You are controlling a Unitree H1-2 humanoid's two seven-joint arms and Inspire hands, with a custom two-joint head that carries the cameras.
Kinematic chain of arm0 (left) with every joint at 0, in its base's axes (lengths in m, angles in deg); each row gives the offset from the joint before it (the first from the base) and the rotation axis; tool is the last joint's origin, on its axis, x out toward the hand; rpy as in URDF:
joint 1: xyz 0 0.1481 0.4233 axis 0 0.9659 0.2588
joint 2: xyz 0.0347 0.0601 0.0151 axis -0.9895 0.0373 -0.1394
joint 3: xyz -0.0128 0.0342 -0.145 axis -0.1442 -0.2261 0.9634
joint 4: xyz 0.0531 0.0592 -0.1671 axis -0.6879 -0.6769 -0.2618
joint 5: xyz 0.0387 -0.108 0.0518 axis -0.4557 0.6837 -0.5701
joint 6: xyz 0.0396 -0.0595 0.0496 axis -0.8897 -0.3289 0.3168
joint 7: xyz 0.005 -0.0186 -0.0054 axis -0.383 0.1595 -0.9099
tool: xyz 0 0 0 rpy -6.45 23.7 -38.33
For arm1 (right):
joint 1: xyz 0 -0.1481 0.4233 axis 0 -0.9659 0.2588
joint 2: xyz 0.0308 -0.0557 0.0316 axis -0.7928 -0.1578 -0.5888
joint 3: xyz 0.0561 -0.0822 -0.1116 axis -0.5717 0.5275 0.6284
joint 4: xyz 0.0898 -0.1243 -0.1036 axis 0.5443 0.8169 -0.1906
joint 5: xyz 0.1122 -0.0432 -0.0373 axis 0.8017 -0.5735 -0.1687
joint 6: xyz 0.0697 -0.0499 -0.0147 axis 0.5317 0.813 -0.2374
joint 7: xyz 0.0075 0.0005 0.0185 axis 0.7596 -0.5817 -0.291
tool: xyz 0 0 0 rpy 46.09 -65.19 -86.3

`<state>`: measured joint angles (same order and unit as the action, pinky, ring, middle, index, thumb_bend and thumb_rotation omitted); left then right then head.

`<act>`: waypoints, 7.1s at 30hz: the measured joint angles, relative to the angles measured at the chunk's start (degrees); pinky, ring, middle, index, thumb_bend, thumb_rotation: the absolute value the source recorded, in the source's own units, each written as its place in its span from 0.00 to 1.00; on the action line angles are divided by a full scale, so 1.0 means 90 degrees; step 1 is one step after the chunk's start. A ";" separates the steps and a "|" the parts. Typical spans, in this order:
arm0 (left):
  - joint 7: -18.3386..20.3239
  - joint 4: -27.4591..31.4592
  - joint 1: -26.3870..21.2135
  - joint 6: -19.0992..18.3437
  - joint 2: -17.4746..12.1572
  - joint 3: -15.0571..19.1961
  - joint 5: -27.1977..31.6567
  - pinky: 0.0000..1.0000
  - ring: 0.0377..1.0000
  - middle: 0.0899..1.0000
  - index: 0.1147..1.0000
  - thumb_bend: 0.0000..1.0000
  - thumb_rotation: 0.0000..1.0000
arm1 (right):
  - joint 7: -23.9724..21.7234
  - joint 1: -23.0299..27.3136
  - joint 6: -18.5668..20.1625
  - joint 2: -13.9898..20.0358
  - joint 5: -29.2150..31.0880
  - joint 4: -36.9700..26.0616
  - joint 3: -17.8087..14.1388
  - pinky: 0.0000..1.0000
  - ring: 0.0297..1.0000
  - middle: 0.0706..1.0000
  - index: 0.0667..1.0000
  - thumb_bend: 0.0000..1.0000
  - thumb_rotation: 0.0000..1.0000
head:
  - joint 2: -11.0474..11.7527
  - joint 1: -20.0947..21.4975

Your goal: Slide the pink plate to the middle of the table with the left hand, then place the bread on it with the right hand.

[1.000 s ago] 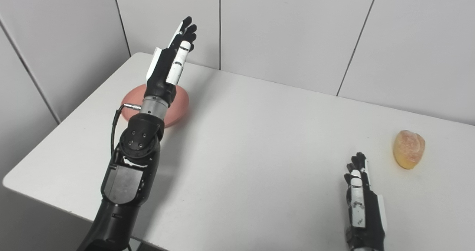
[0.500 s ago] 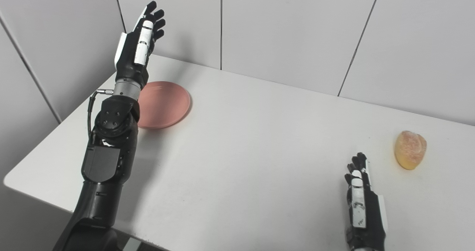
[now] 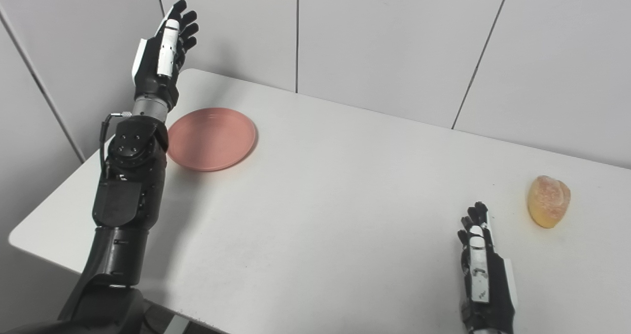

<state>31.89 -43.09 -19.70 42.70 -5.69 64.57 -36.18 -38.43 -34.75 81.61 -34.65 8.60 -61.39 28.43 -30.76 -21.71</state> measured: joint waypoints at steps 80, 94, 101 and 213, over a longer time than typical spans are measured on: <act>-0.0008 -0.4373 -0.0199 0.1225 -0.0640 0.0537 0.1238 0.85 0.88 0.88 0.87 0.30 1.00 | -0.0131 0.0045 -0.0127 0.0046 0.0187 0.0076 -0.0144 1.00 1.00 1.00 1.00 0.17 1.00 | -0.0195 -0.0039; 0.0239 -0.4131 -0.0209 0.1063 -0.0418 0.0060 0.1389 0.89 0.89 0.89 0.87 0.34 1.00 | -0.0098 0.0030 -0.0128 0.0015 0.0047 0.0057 -0.0136 1.00 1.00 1.00 1.00 0.19 1.00 | -0.0234 0.0068; 0.0266 -0.3899 -0.0213 0.0848 -0.0175 -0.0083 0.1392 0.87 0.87 0.86 0.85 0.34 1.00 | -0.0041 0.0019 -0.0127 -0.0013 0.0036 0.0046 -0.0142 1.00 1.00 1.00 1.00 0.17 1.00 | -0.0273 0.0098; 0.1372 -0.0817 0.1140 -0.0111 0.1706 -0.2892 0.0410 0.90 0.90 0.90 0.89 0.35 1.00 | 0.1154 0.1170 0.0542 0.0240 -0.3210 -0.1253 0.0109 0.74 0.81 0.83 0.84 0.48 1.00 | -0.0811 0.3945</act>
<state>44.23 -50.45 -9.44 41.70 9.67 38.55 -32.48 -28.04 -24.22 86.49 -32.49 -20.29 -72.66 29.41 -38.06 13.80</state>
